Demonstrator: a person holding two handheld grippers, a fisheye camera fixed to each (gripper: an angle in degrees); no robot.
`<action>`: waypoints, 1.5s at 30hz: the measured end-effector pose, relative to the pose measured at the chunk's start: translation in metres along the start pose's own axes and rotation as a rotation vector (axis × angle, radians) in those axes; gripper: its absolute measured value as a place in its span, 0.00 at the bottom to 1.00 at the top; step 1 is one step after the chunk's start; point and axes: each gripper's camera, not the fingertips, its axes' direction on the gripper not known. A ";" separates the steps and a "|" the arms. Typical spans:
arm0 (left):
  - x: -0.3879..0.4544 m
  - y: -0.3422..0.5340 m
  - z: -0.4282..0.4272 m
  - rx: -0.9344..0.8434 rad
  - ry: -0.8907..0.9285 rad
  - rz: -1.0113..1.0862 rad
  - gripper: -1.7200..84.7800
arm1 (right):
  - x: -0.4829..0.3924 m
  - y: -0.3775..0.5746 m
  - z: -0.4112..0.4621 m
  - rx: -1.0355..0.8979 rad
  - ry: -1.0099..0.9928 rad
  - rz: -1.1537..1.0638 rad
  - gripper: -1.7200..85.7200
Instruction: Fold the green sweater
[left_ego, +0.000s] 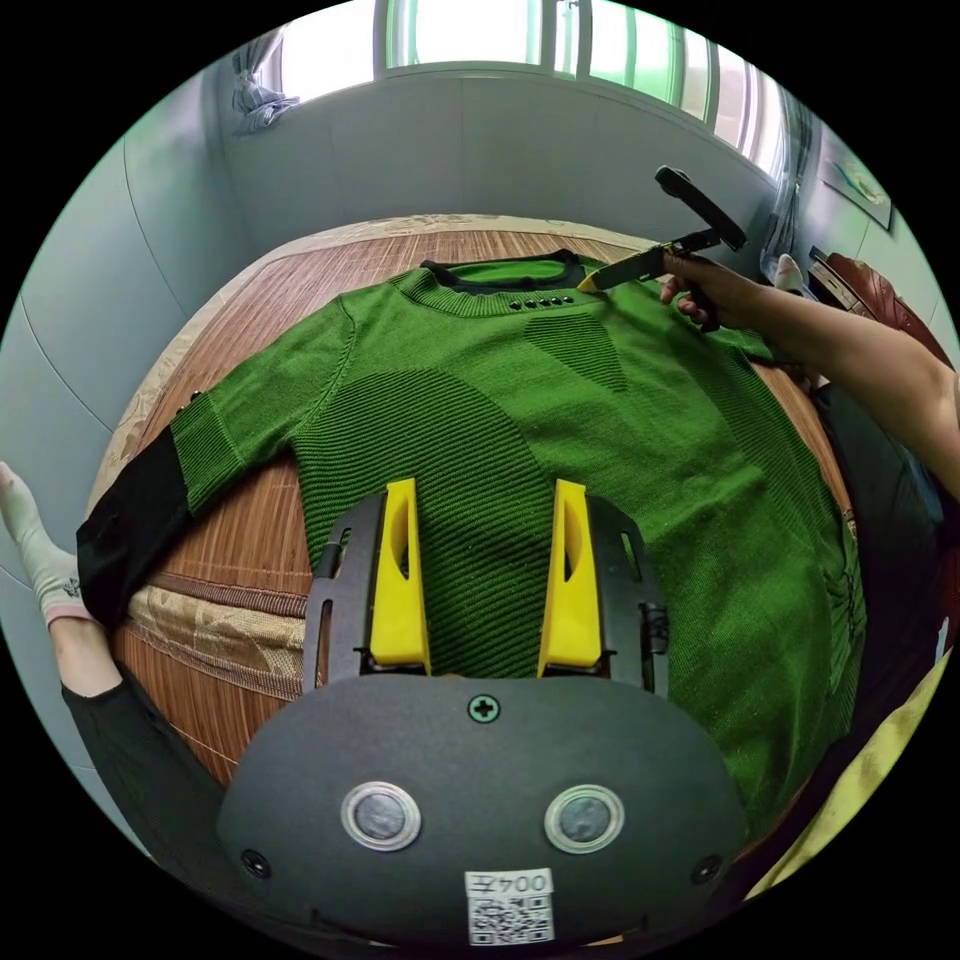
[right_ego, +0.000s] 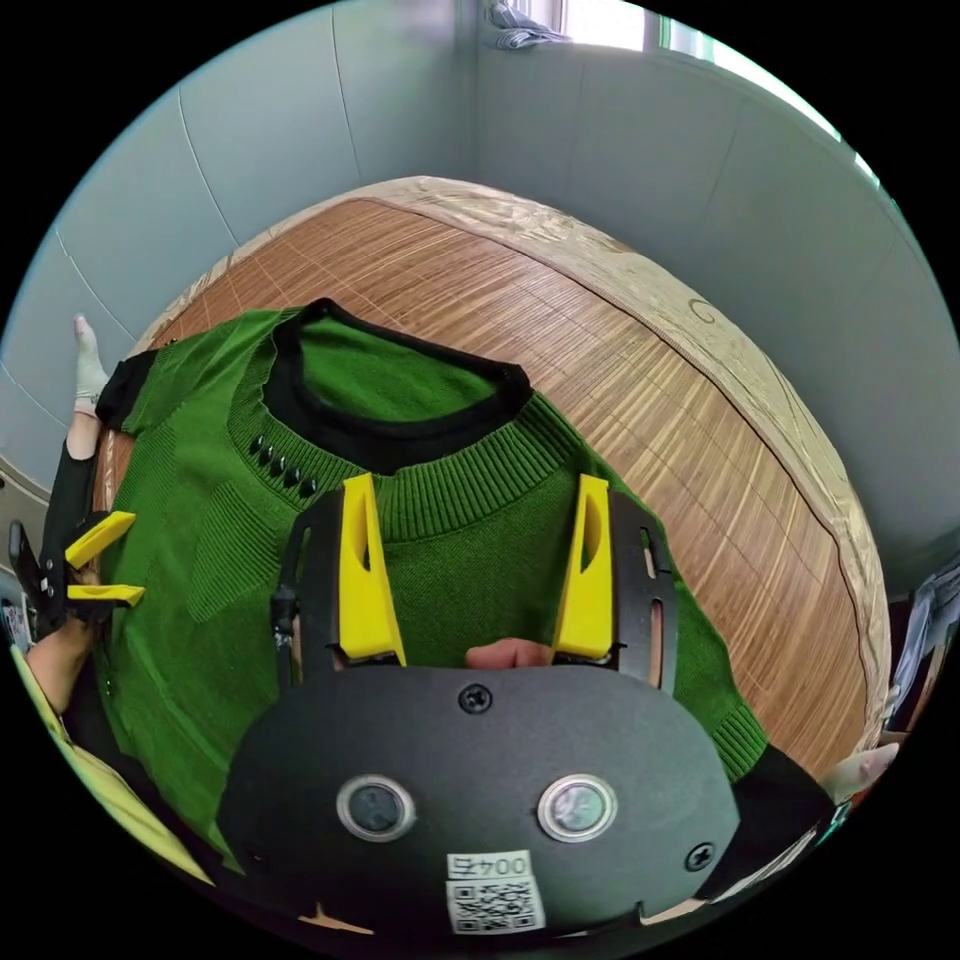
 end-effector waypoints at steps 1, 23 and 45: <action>-0.001 0.002 0.000 0.000 0.001 -0.001 0.23 | 0.001 0.000 0.001 0.001 -0.005 -0.002 0.32; -0.013 0.032 -0.010 0.007 0.008 -0.003 0.23 | -0.169 -0.126 0.045 0.071 -0.278 -0.226 0.30; -0.014 0.052 -0.020 0.011 0.010 -0.004 0.23 | -0.154 -0.119 0.030 0.149 -0.239 -0.182 0.32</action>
